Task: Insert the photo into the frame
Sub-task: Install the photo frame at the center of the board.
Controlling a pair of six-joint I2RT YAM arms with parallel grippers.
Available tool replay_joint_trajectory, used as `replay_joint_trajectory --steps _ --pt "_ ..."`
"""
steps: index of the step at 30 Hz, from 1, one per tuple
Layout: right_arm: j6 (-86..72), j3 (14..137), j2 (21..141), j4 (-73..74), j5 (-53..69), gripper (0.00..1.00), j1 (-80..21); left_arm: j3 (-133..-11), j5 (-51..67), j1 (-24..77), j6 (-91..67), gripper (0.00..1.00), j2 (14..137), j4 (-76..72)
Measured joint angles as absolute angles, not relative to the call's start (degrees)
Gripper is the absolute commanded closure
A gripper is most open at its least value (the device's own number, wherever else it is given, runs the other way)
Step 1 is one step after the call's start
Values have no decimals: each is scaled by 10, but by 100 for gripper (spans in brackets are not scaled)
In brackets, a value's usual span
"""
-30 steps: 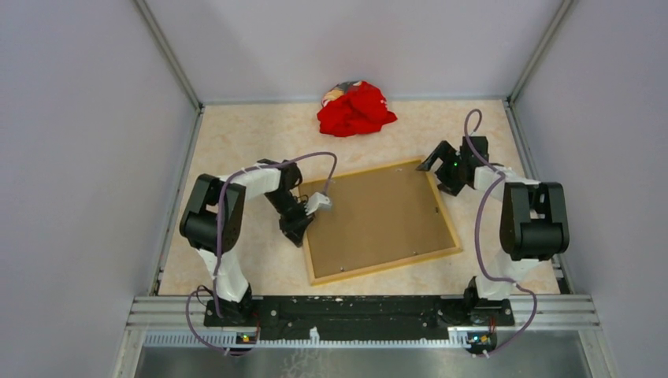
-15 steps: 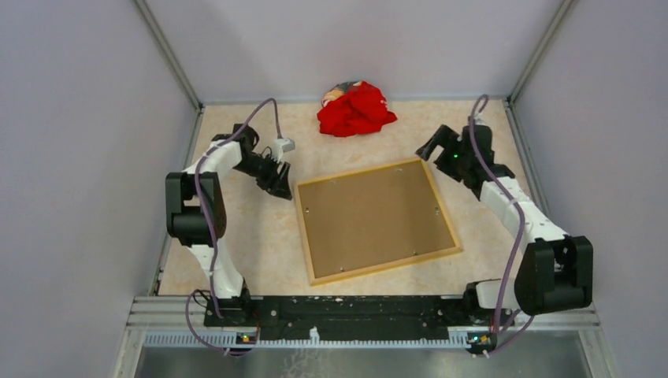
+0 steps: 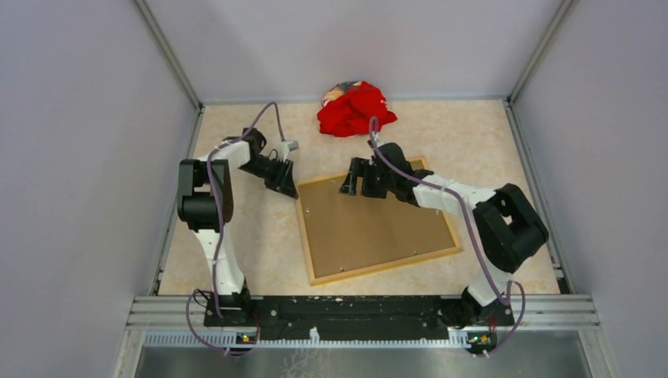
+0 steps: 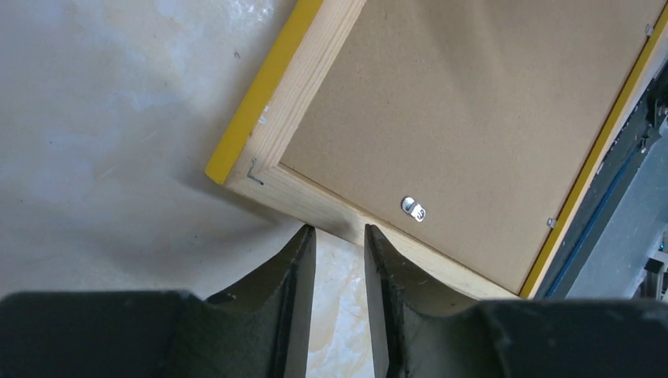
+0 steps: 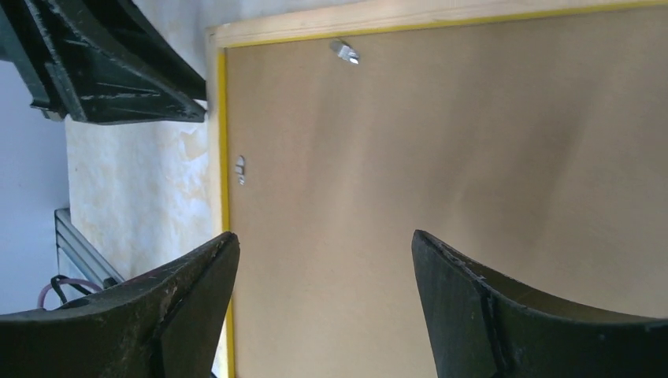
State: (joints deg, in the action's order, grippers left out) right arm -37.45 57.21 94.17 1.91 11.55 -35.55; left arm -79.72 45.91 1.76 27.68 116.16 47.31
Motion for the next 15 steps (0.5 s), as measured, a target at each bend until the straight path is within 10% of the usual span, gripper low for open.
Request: replay_joint_trajectory --steps 15 --pt "-390 705 1126 -69 165 27 -442 -798 482 12 246 87 1180 463"
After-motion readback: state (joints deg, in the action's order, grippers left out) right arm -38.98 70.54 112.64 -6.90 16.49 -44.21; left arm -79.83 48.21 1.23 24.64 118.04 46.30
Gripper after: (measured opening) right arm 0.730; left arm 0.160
